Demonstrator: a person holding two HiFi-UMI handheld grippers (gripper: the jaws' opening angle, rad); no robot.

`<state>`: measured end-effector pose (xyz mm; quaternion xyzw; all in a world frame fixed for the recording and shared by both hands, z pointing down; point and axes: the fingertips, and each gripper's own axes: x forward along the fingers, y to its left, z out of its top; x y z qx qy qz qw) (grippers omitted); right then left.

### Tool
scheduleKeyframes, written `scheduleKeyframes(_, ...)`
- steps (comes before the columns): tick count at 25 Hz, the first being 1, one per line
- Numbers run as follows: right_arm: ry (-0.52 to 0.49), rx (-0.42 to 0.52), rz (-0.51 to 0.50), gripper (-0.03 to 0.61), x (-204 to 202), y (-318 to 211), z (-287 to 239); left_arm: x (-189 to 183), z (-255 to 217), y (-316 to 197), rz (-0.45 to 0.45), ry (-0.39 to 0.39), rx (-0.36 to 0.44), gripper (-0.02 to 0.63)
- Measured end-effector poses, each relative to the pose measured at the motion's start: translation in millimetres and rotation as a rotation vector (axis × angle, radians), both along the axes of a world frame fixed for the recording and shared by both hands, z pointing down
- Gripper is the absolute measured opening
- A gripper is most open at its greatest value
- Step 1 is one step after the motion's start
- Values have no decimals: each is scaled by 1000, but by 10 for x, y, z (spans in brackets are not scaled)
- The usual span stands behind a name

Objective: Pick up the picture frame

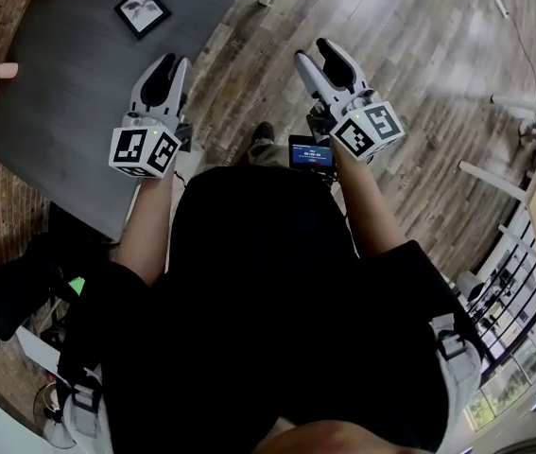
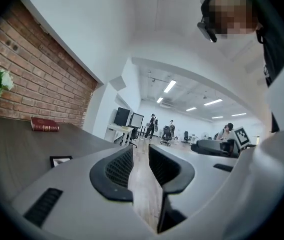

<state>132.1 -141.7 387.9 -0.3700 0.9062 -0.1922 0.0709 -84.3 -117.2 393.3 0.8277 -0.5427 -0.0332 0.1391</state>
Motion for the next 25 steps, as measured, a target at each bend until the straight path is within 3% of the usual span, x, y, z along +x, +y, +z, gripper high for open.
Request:
scheduleKeyframes(10,8,-14,-60,224,107,-720,117,-282,41,-494,-164,-19,-13,91)
scheduleKeyframes(19,46,-58,-158,224,-438,-1317,344,-809,336,-938,-265,15,-49,91)
scheduleKeyframes(25,85,-62,-279,224,-1123,-1961,318,-1382,415,-1439,-364,65,-60,91)
